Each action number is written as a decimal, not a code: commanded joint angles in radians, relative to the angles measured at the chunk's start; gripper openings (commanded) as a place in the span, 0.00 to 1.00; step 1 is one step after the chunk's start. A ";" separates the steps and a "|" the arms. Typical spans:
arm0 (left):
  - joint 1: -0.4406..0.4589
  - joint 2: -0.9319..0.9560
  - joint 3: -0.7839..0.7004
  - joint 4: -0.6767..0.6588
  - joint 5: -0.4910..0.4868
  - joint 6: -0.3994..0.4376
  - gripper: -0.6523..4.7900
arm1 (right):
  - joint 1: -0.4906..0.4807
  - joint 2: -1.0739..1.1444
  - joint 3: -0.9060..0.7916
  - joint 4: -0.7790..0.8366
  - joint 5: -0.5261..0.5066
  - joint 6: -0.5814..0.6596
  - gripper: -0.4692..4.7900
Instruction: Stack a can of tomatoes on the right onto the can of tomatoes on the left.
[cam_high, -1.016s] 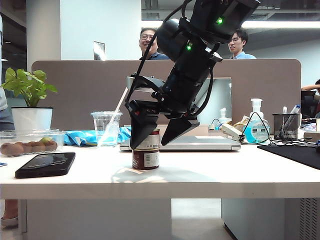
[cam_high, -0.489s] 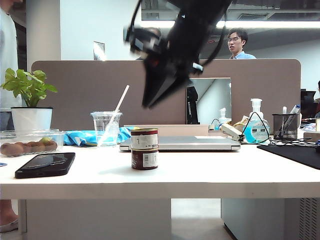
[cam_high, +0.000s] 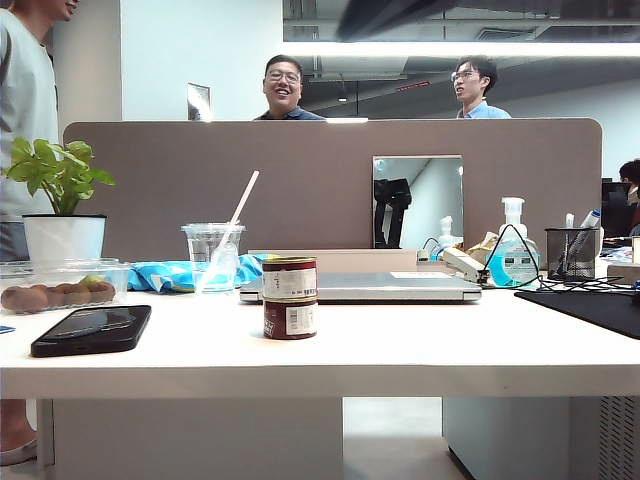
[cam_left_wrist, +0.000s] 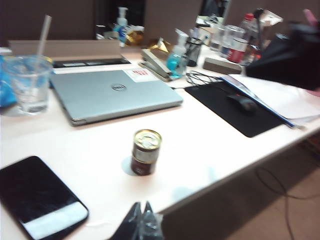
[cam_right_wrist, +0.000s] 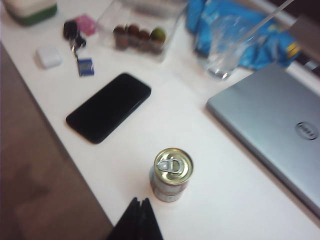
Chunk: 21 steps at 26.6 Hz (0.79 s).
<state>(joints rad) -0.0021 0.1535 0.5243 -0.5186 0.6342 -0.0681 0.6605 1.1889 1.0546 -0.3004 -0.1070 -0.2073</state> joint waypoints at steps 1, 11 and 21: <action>0.002 -0.007 0.003 0.070 -0.075 -0.054 0.12 | 0.000 -0.185 -0.165 0.166 0.076 0.059 0.08; 0.002 -0.047 -0.010 0.191 -0.371 -0.090 0.12 | 0.000 -0.548 -0.529 0.492 0.177 0.172 0.08; 0.001 -0.048 -0.262 0.386 -0.395 -0.150 0.12 | 0.000 -0.705 -0.721 0.515 0.176 0.219 0.08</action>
<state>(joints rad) -0.0021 0.1059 0.2863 -0.1539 0.2417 -0.2050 0.6594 0.4934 0.3454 0.2001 0.0685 0.0078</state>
